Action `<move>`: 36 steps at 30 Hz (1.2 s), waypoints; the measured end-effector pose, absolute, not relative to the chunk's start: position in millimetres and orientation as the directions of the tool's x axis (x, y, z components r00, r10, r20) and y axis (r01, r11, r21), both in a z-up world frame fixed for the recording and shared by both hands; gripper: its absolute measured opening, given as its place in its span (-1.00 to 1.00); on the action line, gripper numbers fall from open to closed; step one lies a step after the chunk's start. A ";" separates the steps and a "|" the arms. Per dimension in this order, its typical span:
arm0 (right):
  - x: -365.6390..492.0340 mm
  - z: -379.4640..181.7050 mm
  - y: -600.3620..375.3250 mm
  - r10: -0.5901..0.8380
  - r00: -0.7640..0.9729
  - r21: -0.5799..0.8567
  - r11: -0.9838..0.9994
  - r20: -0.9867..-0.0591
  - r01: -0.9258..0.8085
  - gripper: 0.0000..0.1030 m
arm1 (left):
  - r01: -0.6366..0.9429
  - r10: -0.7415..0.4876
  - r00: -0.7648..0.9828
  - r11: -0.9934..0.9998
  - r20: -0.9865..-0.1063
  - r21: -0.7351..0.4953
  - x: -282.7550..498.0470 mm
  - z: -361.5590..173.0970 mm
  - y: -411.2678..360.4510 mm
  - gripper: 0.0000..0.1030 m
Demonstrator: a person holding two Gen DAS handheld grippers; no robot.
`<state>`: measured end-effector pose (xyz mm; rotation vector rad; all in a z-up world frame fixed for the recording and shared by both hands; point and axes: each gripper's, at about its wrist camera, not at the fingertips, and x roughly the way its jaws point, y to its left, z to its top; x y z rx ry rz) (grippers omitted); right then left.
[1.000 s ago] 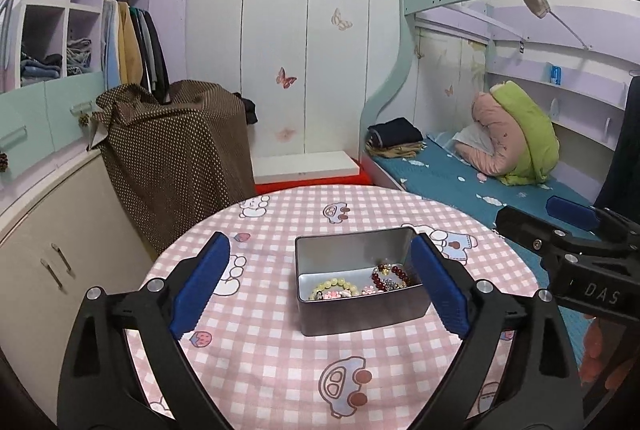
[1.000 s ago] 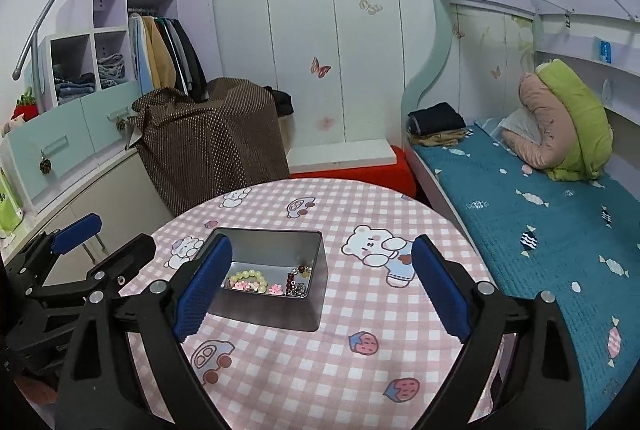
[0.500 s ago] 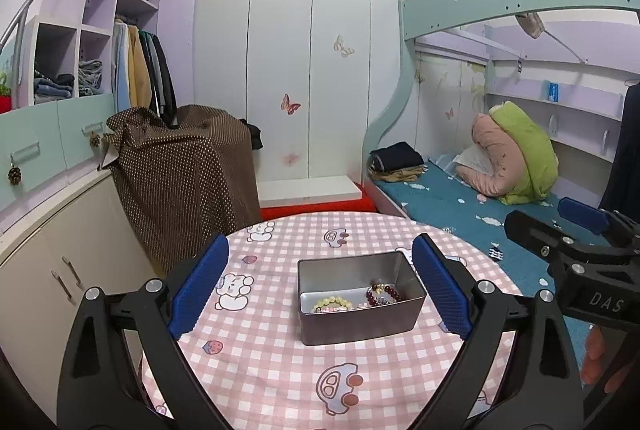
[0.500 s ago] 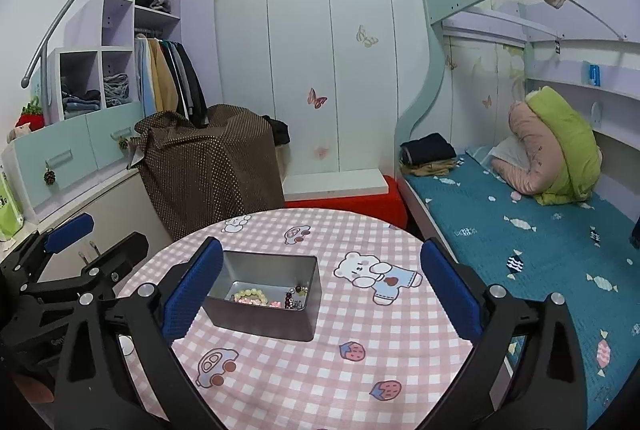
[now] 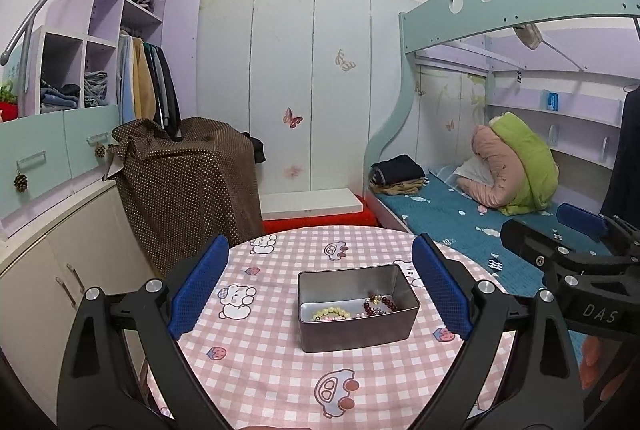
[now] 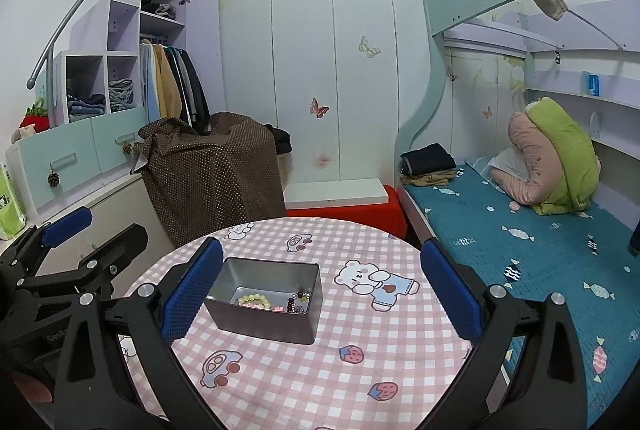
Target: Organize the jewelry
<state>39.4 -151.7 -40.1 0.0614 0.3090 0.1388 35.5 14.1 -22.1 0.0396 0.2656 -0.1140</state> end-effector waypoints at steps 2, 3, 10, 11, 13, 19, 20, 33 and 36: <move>37.6 -39.5 -151.3 0.147 0.944 0.081 0.988 -0.296 -0.128 0.85 | 0.117 -0.106 0.959 0.993 -0.262 0.024 34.9 -21.5 14.8 0.81; 36.9 -39.3 -150.9 0.146 0.944 0.080 0.989 -0.296 -0.128 0.85 | 0.116 -0.105 0.959 0.993 -0.262 0.026 34.3 -21.2 14.5 0.81; 35.3 -38.1 -150.7 0.143 0.945 0.077 0.989 -0.295 -0.126 0.85 | 0.115 -0.105 0.961 0.993 -0.258 0.024 32.1 -20.1 17.6 0.81; 34.5 -37.7 -150.9 0.142 0.945 0.076 0.989 -0.294 -0.125 0.85 | 0.116 -0.106 0.960 0.993 -0.260 0.023 32.4 -20.3 17.6 0.81; 33.2 -37.1 -150.5 0.140 0.945 0.074 0.990 -0.295 -0.124 0.85 | 0.116 -0.107 0.959 0.993 -0.261 0.021 30.5 -19.4 17.9 0.81; 31.7 -37.8 -150.1 0.140 0.945 0.073 0.990 -0.295 -0.124 0.85 | 0.116 -0.106 0.959 0.993 -0.261 0.022 29.0 -18.1 19.0 0.81; 31.8 -37.3 -150.4 0.141 0.945 0.075 0.989 -0.295 -0.124 0.85 | 0.115 -0.106 0.960 0.993 -0.261 0.021 28.4 -17.8 18.9 0.81; 29.4 -41.8 -153.9 0.147 0.943 0.095 0.988 -0.299 -0.124 0.85 | 0.107 -0.097 0.959 0.994 -0.266 0.022 26.2 -21.5 18.1 0.81; 28.7 -41.7 -153.8 0.146 0.943 0.094 0.988 -0.299 -0.123 0.85 | 0.106 -0.097 0.959 0.994 -0.266 0.020 25.3 -21.7 18.1 0.81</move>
